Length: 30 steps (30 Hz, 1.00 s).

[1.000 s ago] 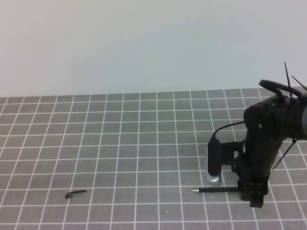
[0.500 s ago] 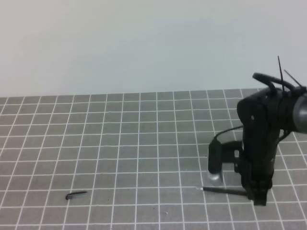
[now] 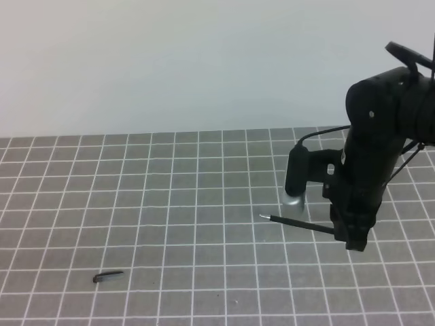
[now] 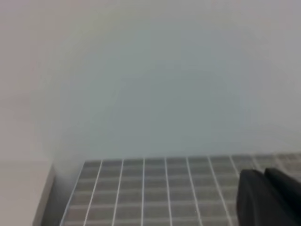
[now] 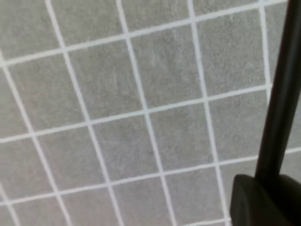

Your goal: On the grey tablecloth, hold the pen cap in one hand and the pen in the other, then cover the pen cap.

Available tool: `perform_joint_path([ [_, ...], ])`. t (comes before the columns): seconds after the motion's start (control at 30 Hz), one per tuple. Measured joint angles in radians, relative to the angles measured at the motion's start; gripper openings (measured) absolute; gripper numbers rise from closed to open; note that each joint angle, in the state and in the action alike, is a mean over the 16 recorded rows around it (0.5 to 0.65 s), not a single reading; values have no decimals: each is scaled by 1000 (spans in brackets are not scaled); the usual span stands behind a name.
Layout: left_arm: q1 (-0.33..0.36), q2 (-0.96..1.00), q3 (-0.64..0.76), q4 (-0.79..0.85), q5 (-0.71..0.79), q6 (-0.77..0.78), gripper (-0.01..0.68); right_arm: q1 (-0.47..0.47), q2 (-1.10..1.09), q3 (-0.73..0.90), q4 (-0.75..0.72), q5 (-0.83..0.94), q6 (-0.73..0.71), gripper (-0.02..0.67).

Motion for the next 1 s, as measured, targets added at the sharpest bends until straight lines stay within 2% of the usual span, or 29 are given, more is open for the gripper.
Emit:
perform_joint_path([
  [0.17,0,76,-117,-108,233,199,0,0,-13,-9,43,24,-4,69],
  [0.37,-15,208,-257,-287,490,576,0,1,-15,-9,93,37,-13,69],
  [0.5,-32,314,-330,-389,604,814,0,2,-15,-9,110,26,-12,69],
  [0.6,-46,401,-372,-442,653,937,0,2,-20,-10,112,18,-10,56],
  [0.77,-66,561,-438,-487,710,1037,0,3,-24,-9,117,11,4,42],
  [1.0,-74,814,-558,-475,799,1028,0,3,-29,-5,149,13,23,15],
])
